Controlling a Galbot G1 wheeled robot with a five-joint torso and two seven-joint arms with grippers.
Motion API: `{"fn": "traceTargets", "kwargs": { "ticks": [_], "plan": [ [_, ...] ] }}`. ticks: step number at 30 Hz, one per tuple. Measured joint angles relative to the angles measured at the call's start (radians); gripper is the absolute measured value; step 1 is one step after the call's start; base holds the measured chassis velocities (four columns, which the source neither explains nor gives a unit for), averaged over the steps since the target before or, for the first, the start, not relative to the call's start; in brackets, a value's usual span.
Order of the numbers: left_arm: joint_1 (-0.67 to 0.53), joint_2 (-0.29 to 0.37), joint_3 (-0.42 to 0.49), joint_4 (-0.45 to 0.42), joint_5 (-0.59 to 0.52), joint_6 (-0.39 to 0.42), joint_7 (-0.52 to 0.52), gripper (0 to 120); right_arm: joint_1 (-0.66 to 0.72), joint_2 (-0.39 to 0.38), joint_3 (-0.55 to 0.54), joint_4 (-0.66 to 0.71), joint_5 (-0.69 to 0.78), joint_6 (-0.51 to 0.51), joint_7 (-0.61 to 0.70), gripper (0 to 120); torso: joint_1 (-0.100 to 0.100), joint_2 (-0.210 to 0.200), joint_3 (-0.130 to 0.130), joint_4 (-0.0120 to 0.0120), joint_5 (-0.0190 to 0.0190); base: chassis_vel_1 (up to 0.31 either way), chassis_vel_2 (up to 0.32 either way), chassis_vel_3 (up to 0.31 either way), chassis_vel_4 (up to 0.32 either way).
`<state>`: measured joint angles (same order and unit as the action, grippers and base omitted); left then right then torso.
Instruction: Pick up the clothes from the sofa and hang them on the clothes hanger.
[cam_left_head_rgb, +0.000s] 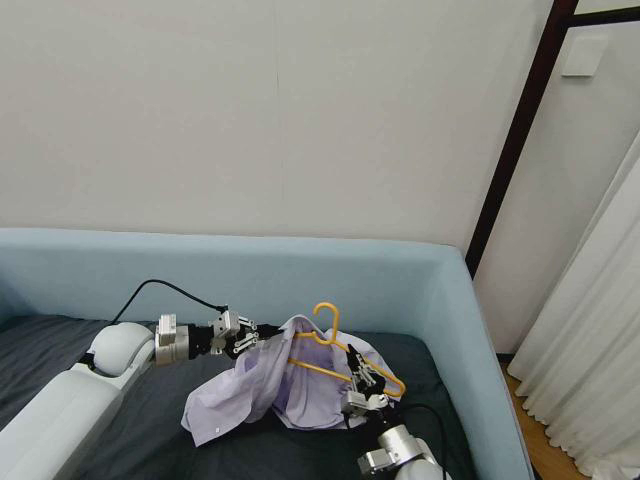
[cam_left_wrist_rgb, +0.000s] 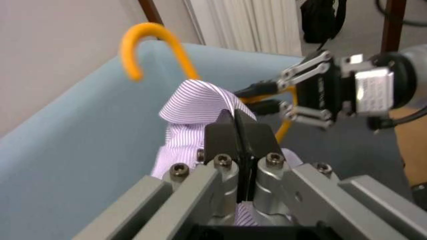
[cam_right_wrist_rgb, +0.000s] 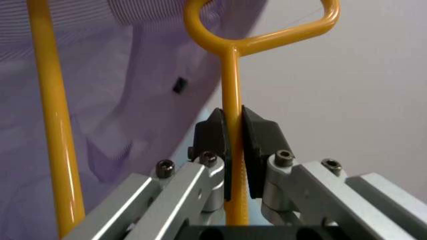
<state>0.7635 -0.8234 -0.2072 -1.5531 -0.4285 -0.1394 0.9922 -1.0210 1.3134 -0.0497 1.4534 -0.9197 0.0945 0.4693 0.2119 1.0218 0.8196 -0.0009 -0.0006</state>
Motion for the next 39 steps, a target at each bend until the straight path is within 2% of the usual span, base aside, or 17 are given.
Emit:
{"fn": "traceTargets", "kwargs": {
  "ticks": [5, 11, 27, 39],
  "plan": [
    [0.063, -0.034, -0.016, -0.032, 0.004, -0.005, -0.004, 0, 0.046, 0.025, -0.035, -0.025, 0.054, -0.011, 0.006, 5, 0.000, 0.000, 0.000, -0.0001, -0.0001, 0.000, 0.000, 0.000, 0.000],
    [0.075, -0.055, -0.017, -0.030, 0.015, -0.014, -0.006, 0, 0.070, 0.023, -0.039, -0.015, 0.085, -0.025, 0.002, 5, 0.000, 0.000, 0.000, -0.0004, 0.0000, 0.000, 0.000, 0.000, 0.000],
    [0.031, -0.047, -0.011, 0.026, 0.039, -0.039, -0.007, 0, 0.065, -0.053, -0.010, 0.065, 0.132, -0.034, -0.033, 5, 0.000, 0.000, 0.000, -0.0002, 0.0001, 0.000, 0.000, 0.000, 0.000],
    [0.014, -0.039, -0.007, 0.019, 0.041, -0.037, 0.000, 0, 0.002, -0.115, 0.045, 0.093, 0.123, -0.054, -0.075, 5, 0.000, 0.000, 0.000, -0.0004, 0.0002, 0.000, 0.000, 0.000, 0.000]
  ]
}}
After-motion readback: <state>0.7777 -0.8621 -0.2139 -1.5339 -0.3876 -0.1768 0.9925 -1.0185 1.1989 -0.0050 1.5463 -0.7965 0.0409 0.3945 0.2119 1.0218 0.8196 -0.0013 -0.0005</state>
